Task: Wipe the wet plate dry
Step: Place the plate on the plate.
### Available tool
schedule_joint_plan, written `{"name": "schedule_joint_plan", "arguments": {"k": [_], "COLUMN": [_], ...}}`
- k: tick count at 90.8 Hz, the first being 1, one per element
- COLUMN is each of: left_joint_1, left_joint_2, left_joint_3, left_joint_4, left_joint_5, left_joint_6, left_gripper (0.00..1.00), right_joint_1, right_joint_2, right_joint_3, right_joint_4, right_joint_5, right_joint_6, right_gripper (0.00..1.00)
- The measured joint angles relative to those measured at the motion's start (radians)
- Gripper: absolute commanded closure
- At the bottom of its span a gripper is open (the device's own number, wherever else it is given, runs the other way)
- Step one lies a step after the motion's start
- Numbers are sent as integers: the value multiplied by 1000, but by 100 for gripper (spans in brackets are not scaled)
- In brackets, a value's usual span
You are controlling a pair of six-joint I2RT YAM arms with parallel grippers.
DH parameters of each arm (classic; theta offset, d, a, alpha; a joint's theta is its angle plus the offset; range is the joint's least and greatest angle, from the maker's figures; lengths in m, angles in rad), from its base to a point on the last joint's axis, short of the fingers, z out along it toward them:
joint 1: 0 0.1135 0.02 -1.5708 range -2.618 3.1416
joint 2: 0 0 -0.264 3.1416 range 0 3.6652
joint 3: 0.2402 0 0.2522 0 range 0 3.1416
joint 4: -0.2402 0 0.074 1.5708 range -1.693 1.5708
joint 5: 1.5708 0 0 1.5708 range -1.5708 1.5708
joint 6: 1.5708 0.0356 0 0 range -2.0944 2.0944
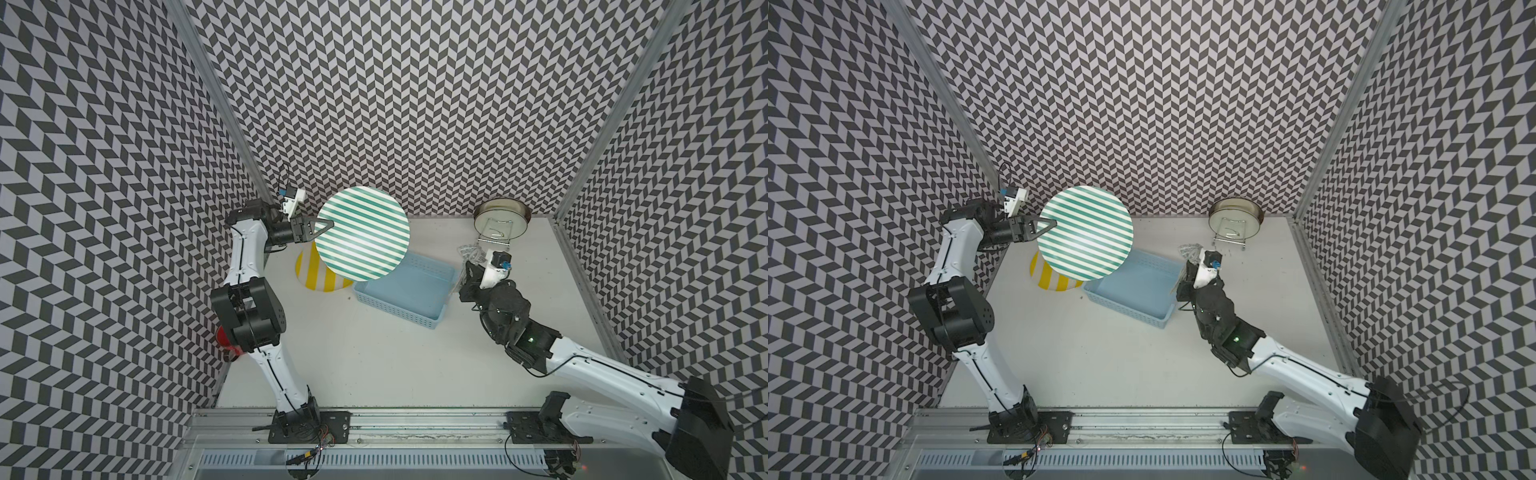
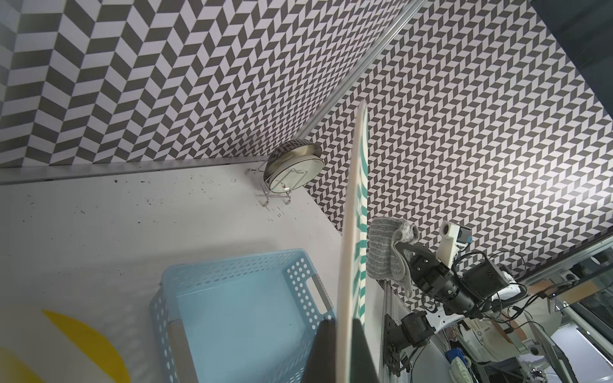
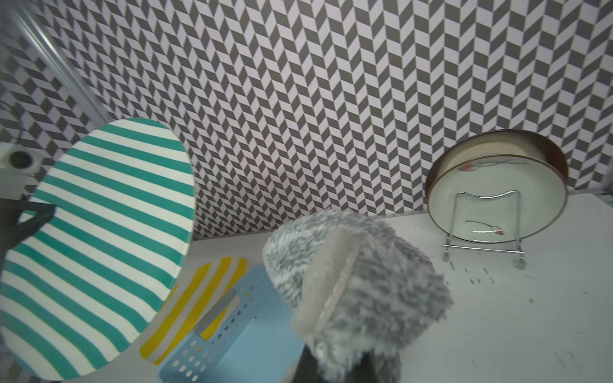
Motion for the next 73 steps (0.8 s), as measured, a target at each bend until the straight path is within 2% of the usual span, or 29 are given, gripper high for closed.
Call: {"name": "schedule_joint_plan", "arguments": {"k": [29,52,64,73], "left_joint_1": [185,229,229,226], "left_joint_2": [116,221,230,171], "left_joint_3": [0,48,16,-125], "left_joint_4": [1,13,148,351], "left_joint_5": [-40,-92,-176,-254], "left_joint_6": [-4,-14,-140,-284], "left_gripper": [100,100,100,100], "right_joint_1": [-19,-19,-19,-21], "right_joint_2": [-121,-116,-91,-71], "right_joint_3": [-106,-114,-114,-115], "right_joint_4": [-71,-78,-77,-75], "right_joint_5": [23,21,17,13], "right_joint_6": [7,5,3,-2], "right_gripper": [100,100,100,100]}}
